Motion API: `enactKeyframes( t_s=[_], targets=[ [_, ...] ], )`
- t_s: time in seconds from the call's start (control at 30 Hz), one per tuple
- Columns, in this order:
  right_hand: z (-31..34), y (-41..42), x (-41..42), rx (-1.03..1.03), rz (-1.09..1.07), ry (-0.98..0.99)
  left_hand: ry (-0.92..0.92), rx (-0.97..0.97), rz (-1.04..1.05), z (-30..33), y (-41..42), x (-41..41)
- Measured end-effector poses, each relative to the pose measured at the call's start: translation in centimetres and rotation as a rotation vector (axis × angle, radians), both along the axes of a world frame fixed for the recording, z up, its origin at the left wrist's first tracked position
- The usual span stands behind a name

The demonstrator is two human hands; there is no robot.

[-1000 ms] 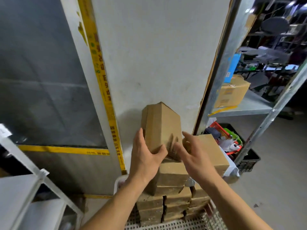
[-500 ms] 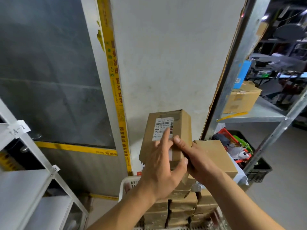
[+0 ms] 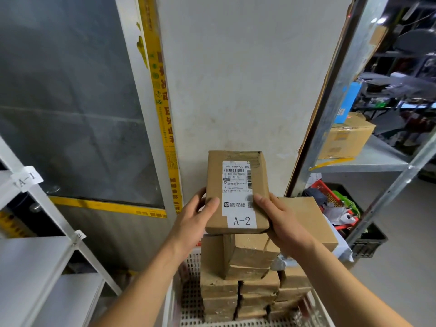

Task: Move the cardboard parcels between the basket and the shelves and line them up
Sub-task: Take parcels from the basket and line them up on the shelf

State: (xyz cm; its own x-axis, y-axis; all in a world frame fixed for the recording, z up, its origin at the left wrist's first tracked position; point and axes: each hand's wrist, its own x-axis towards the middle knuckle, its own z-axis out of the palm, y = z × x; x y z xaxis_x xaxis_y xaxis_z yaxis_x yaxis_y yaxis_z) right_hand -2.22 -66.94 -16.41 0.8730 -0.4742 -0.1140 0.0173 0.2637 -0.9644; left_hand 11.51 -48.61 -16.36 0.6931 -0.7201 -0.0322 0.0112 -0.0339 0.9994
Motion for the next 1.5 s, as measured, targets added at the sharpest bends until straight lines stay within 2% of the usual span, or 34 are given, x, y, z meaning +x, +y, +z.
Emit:
enactKeyframes(
  t_s=[0.13, 0.27, 0.47, 0.63, 0.77, 0.93, 1.27, 1.5],
  targets=[
    [0.0, -0.1, 0.2, -0.224, 0.018, 0.054, -0.002, -0.03, 0.058, -1.1, 0.6, 0.6],
    [-0.2, 0.0, 0.6, -0.244, 0.076, 0.082, -0.028, -0.016, 0.1, -1.3, 1.4, 1.0],
    [-0.4, 1.6, 2.6, -0.275, 0.127, 0.02, -0.055, 0.055, 0.185, -1.5, 3.4, 1.1],
    [-1.0, 3.9, 5.3, -0.252, 0.269, 0.033, -0.091, 0.143, 0.298, -1.0, 7.3, 1.4],
    [-0.4, 7.1, 7.8, -0.351, 0.369, 0.026, -0.114, 0.147, 0.417, -0.3, 11.6, 1.3],
    [0.8, 13.6, 11.6, -0.465, 0.507, 0.019, -0.133, 0.195, 0.565, 0.1, 19.4, 1.6],
    [3.1, 32.2, 18.9, -0.435, 0.622, -0.034, -0.231, 0.165, 0.789, 3.6, 37.7, 3.2],
    [4.3, 41.6, 23.5, -0.397, 0.73, -0.044, -0.334, 0.184, 0.919, 4.9, 46.9, 4.1]
  ],
)
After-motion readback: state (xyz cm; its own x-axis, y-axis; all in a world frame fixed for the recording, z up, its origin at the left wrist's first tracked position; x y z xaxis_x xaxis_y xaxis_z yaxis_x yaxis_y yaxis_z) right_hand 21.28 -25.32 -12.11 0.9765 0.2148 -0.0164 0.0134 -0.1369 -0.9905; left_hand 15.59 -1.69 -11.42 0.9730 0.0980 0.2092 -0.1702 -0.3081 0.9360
